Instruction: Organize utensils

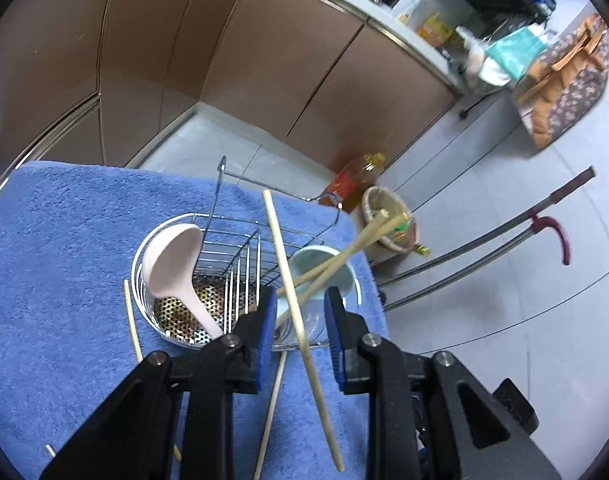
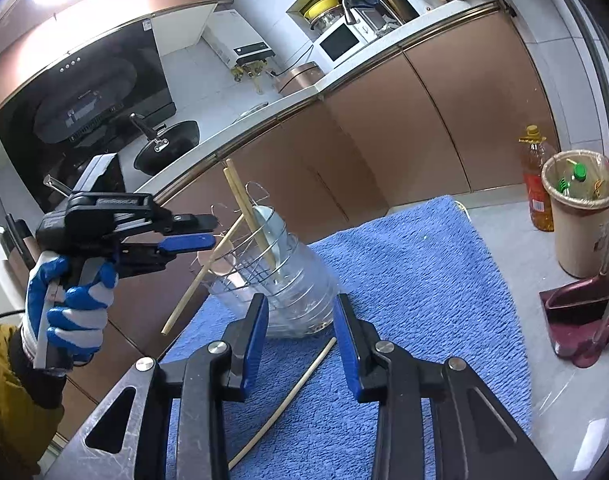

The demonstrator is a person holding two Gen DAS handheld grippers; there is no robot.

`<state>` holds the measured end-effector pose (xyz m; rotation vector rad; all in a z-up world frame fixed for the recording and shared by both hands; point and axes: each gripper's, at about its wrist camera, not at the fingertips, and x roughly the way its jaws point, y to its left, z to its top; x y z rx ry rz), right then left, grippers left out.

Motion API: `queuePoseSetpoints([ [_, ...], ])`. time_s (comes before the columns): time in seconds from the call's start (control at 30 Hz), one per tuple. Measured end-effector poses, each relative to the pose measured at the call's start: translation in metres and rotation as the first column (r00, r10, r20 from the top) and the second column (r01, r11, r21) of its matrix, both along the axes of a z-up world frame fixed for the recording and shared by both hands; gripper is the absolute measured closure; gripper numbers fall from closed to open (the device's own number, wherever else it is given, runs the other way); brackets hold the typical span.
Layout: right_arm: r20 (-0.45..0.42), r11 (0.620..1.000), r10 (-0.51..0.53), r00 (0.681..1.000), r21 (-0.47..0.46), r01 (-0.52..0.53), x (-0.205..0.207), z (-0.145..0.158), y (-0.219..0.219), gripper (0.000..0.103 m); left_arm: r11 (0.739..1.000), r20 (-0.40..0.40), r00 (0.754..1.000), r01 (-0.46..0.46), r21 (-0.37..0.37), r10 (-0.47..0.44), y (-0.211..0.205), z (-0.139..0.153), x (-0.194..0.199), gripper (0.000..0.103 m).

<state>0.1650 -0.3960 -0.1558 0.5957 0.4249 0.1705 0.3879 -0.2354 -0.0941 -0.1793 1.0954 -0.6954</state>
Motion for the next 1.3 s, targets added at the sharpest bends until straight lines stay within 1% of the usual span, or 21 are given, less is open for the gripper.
queuePoseSetpoints([
  [0.17,0.001,1.0,0.018,1.0,0.009,-0.018,-0.001,-0.002,0.002,0.071,0.995,-0.001,1.0,-0.007,0.102,0.007,-0.018,0.001,0.007,0.08],
  [0.3,-0.001,1.0,0.02,1.0,0.018,-0.02,-0.001,-0.003,0.002,0.071,0.984,-0.002,1.0,-0.002,0.178,0.002,-0.034,0.0,0.015,0.08],
  [0.47,-0.007,0.999,0.017,1.0,0.032,-0.017,-0.001,-0.006,-0.001,0.07,0.975,-0.012,1.0,0.012,0.221,-0.01,-0.049,-0.003,0.02,0.082],
  [0.53,-0.011,0.999,0.019,1.0,0.032,-0.018,-0.001,-0.006,0.0,0.07,0.976,-0.013,1.0,0.006,0.216,-0.003,-0.05,-0.005,0.021,0.092],
  [0.63,-0.012,0.999,0.02,1.0,0.034,-0.019,0.0,-0.006,0.0,0.07,0.983,-0.013,1.0,-0.017,0.185,0.02,-0.043,-0.007,0.017,0.099],
  [0.67,-0.012,0.999,0.019,1.0,0.034,-0.019,0.0,-0.006,0.0,0.07,0.984,-0.004,1.0,-0.024,0.176,0.025,-0.04,-0.006,0.015,0.099],
  [0.77,-0.013,0.999,0.019,1.0,0.032,-0.018,0.0,-0.006,0.001,0.069,0.993,0.076,0.997,-0.041,0.114,0.032,-0.027,0.009,-0.002,0.099],
  [0.83,-0.015,0.999,0.017,1.0,0.029,-0.017,0.0,-0.006,0.002,0.069,0.997,0.182,0.982,-0.055,0.053,0.045,-0.017,0.026,-0.016,0.099],
  [0.87,-0.017,0.999,0.017,1.0,0.027,-0.016,0.001,-0.006,0.003,0.069,0.997,0.24,0.969,-0.071,0.022,0.064,-0.013,0.034,-0.022,0.099],
  [0.9,-0.019,1.0,0.017,1.0,0.026,-0.016,0.001,-0.007,0.003,0.069,0.996,0.301,0.949,-0.092,-0.02,0.094,-0.006,0.043,-0.027,0.099],
  [0.93,-0.021,1.0,0.015,1.0,0.024,-0.015,0.002,-0.007,0.004,0.069,0.989,0.359,0.922,-0.125,-0.083,0.147,0.002,0.052,-0.032,0.099],
  [0.97,-0.023,1.0,0.014,1.0,0.021,-0.014,0.002,-0.007,0.005,0.069,0.982,0.392,0.901,-0.153,-0.114,0.186,0.006,0.056,-0.032,0.099],
  [1.0,-0.025,1.0,0.013,1.0,0.018,-0.013,0.003,-0.007,0.006,0.069,0.971,0.45,0.861,-0.192,-0.145,0.237,0.011,0.06,-0.035,0.099],
  [1.1,-0.03,1.0,0.008,1.0,0.009,-0.008,0.004,-0.008,0.007,0.069,0.945,0.559,0.763,-0.284,-0.162,0.325,0.013,0.058,-0.039,0.099],
  [1.17,-0.032,1.0,0.003,0.999,0.005,-0.003,0.004,-0.009,0.007,0.068,0.93,0.609,0.708,-0.33,-0.164,0.359,0.012,0.052,-0.037,0.099],
  [1.2,-0.034,1.0,0.001,0.999,0.006,-0.001,0.005,-0.01,0.006,0.068,0.923,0.625,0.687,-0.346,-0.166,0.37,0.009,0.048,-0.037,0.099],
  [1.3,-0.04,1.0,0.001,0.999,0.003,0.0,0.006,-0.011,0.006,0.068,0.914,0.649,0.657,-0.37,-0.165,0.383,0.005,0.037,-0.034,0.099],
])
